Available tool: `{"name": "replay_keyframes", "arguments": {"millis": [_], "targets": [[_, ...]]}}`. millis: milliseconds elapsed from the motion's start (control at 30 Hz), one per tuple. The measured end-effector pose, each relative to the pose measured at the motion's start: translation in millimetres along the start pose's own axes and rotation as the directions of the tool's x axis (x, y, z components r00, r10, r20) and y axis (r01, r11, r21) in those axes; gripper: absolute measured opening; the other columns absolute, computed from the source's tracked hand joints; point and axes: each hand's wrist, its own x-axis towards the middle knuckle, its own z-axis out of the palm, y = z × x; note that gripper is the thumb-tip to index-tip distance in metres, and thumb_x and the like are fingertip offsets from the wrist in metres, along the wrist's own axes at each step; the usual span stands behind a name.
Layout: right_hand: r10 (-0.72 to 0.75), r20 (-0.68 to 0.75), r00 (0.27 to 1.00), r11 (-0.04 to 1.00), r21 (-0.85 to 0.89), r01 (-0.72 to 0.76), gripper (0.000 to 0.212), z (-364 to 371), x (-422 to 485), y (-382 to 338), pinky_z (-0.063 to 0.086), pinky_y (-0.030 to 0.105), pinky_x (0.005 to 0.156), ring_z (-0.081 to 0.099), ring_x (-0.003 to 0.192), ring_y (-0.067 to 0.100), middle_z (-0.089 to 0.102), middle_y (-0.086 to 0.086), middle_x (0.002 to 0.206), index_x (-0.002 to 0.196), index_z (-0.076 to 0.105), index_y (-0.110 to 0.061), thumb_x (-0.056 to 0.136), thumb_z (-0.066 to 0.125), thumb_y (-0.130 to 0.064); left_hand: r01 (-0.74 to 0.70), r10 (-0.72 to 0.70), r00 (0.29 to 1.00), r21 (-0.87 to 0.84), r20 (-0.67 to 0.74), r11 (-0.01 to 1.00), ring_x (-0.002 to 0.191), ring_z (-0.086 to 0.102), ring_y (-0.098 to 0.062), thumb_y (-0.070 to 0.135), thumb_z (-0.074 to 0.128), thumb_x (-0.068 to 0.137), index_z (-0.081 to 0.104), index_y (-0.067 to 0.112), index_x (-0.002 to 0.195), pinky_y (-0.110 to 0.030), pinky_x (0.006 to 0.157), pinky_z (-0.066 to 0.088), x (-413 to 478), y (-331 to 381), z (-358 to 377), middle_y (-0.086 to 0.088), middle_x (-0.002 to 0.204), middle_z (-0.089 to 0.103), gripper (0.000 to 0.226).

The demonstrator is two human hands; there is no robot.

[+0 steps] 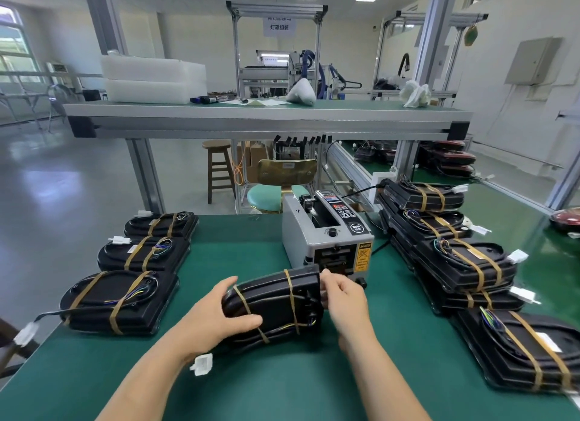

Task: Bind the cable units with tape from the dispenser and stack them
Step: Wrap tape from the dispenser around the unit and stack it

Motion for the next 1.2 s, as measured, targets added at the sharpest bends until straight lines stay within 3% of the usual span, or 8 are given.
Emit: {"name": "replay_keyframes", "arguments": {"millis": [133,267,367,467,567,700,867,1200], "targets": [[-0.005,0.144,0.99,0.988,0.155,-0.018,0.049,1.7,-16.3,-0.1,0.042,0.009,0.062,0.054,0.066,0.002,0.063,-0.006,0.079,0.084,0.066,-0.003,0.096,0.055,-0.049,0.133,-0.15,0.988,-0.298,-0.034,0.945,0.089,0.072,-0.012,0.036,0.088,0.064,0.064,0.018,0.114,-0.026,0.076,0.057,-0.6,-7.5,1.7,0.002,0.1,0.075,0.058],[-0.024,0.27,0.963,1.0,0.022,0.019,0.052,5.0,-19.9,2.1,0.045,0.01,0.086,0.058,0.101,-0.01,0.062,-0.018,0.117,0.128,0.062,-0.026,0.082,0.072,-0.048,0.221,-0.266,0.964,-0.584,0.009,0.781,0.096,0.071,-0.028,0.04,0.085,0.059,0.064,0.009,0.108,-0.046,0.085,0.057,-1.8,-15.0,-3.1,-0.013,0.104,0.074,0.061],[-0.049,0.225,0.973,0.992,-0.103,0.073,0.058,14.4,-19.6,3.8,0.043,0.003,0.077,0.056,0.092,-0.002,0.059,-0.012,0.104,0.135,0.055,-0.02,0.083,0.076,-0.036,0.22,-0.364,0.929,-0.698,-0.063,0.681,0.086,0.068,-0.023,0.055,0.067,0.079,0.066,0.017,0.097,-0.034,0.069,0.052,0.1,-16.9,-8.8,-0.006,0.092,0.076,0.042],[-0.037,0.228,0.973,0.997,-0.063,0.053,0.056,31.7,-23.4,3.1,0.045,0.01,0.076,0.054,0.081,0.006,0.059,-0.006,0.093,0.128,0.06,-0.017,0.08,0.078,-0.039,0.168,-0.483,0.852,-0.769,-0.201,0.617,0.088,0.064,-0.023,0.062,0.042,0.095,0.067,0.015,0.098,-0.035,0.071,0.046,3.1,-17.0,-19.1,-0.005,0.087,0.076,0.053],[-0.016,0.273,0.962,1.0,-0.018,0.021,0.043,53.9,-30.4,1.7,0.049,0.019,0.076,0.053,0.078,0.008,0.059,-0.004,0.09,0.113,0.065,-0.022,0.077,0.079,-0.042,0.098,-0.483,0.827,-0.772,-0.288,0.628,0.093,0.066,-0.022,0.067,0.024,0.097,0.07,0.013,0.102,-0.037,0.074,0.048,-2.8,-19.7,-32.1,-0.008,0.097,0.076,0.071],[-0.002,0.324,0.946,0.998,-0.061,0.023,0.024,80.8,-43.1,-0.1,0.047,0.023,0.07,0.052,0.072,0.008,0.055,-0.008,0.082,0.09,0.061,-0.031,0.081,0.073,-0.05,0.037,-0.46,0.797,-0.728,-0.392,0.685,0.132,0.047,-0.025,0.083,0.03,0.083,0.05,0.018,0.141,-0.048,0.113,0.033,-19.6,-24.3,-45.4,0.0,0.142,0.053,0.089],[0.004,0.411,0.912,0.996,-0.078,0.031,0.024,112.0,-63.6,-7.8,0.042,0.014,0.06,0.048,0.065,0.008,0.05,-0.008,0.078,0.081,0.056,-0.03,0.085,0.067,-0.052,-0.021,-0.356,0.675,-0.499,-0.647,0.867,0.093,0.047,-0.01,0.065,0.037,0.094,0.051,0.026,0.093,-0.033,0.088,0.033,-34.7,-46.0,-59.0,0.022,0.09,0.048,0.041],[0.107,0.64,0.761,0.992,-0.125,-0.034,0.029,169.8,-110.9,-3.0,0.044,0.013,0.059,0.053,0.058,0.004,0.056,-0.007,0.079,0.094,0.061,-0.021,0.086,0.069,-0.048,0.161,-0.421,0.35,-0.39,-0.837,0.907,0.099,0.052,-0.036,0.052,0.028,0.101,0.059,0.012,0.109,-0.043,0.085,0.039,-64.8,-102.5,-103.9,-0.019,0.109,0.061,0.052]]}}
